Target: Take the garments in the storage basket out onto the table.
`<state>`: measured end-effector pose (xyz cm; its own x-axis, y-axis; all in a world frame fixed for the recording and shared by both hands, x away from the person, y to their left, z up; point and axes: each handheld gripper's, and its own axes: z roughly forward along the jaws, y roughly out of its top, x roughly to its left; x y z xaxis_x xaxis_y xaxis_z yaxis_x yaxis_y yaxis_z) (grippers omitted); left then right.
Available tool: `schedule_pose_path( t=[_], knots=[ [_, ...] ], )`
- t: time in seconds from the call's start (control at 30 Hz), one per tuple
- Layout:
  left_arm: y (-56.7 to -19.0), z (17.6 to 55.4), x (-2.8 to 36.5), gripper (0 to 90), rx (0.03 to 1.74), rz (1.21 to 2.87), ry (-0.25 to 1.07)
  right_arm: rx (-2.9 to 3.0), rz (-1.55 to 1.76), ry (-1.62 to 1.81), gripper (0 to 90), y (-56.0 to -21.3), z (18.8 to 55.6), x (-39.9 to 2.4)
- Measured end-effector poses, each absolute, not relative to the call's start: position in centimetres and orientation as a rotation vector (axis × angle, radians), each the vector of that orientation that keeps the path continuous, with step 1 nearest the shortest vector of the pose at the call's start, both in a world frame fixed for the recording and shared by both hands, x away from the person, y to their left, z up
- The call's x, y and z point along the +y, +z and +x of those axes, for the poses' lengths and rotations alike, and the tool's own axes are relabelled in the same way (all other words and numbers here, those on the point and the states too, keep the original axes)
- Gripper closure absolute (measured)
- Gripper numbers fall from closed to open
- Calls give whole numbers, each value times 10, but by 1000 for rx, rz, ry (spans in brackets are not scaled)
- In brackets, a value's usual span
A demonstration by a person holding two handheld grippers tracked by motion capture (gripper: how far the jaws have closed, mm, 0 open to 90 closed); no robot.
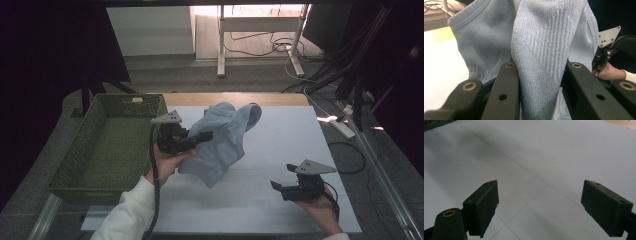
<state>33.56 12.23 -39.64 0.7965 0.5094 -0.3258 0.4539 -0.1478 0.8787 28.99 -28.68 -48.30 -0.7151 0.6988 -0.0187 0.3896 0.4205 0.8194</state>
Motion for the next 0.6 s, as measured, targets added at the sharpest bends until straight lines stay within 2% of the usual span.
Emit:
schedule_pose_path(
  t=[0.6],
  knots=[
    [-420, 343, 102, 743, 769, 1837, 17, 2328, 936, 1202, 150, -484, 290, -287]
  ],
)
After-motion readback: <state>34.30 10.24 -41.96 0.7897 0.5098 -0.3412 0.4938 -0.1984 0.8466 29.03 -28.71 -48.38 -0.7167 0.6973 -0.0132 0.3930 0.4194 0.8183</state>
